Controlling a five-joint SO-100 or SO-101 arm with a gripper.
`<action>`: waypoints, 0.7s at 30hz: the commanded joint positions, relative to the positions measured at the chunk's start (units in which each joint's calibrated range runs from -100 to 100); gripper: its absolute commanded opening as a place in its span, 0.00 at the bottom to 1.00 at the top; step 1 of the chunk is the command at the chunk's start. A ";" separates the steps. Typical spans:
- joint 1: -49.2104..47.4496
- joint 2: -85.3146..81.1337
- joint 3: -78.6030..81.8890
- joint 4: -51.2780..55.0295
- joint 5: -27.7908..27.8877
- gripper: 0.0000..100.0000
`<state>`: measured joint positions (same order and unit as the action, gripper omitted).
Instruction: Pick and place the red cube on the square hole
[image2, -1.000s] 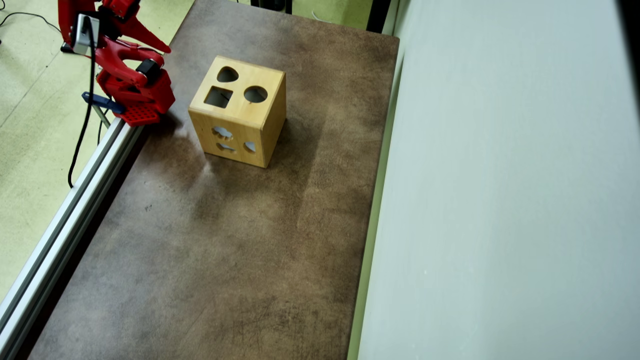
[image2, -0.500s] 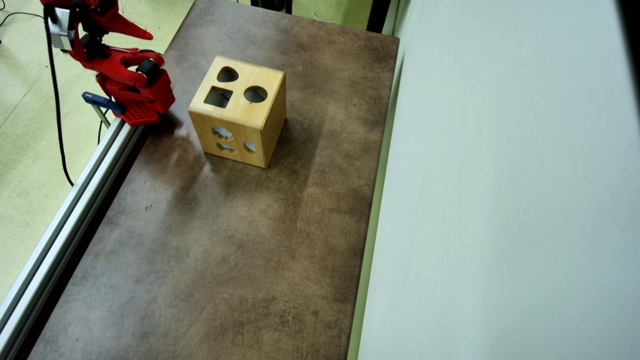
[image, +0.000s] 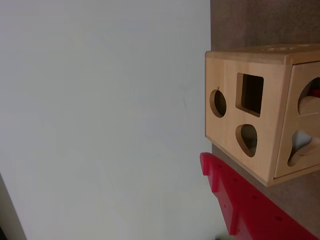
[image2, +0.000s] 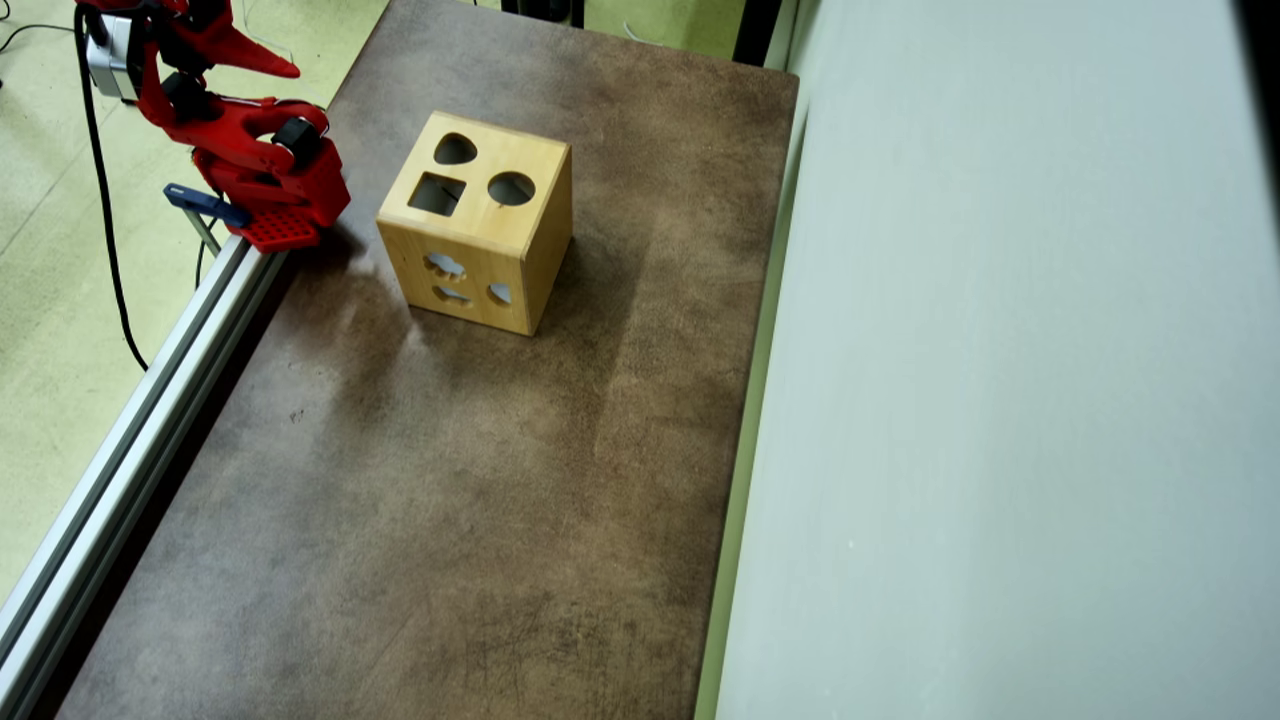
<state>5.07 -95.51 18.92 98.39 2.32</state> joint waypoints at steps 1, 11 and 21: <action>-0.16 -0.08 -0.22 -0.15 0.20 0.80; -0.16 -0.08 -0.13 -0.15 0.15 0.80; -0.16 -0.08 -0.13 -0.15 -0.20 0.80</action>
<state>5.07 -95.51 18.92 98.39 2.27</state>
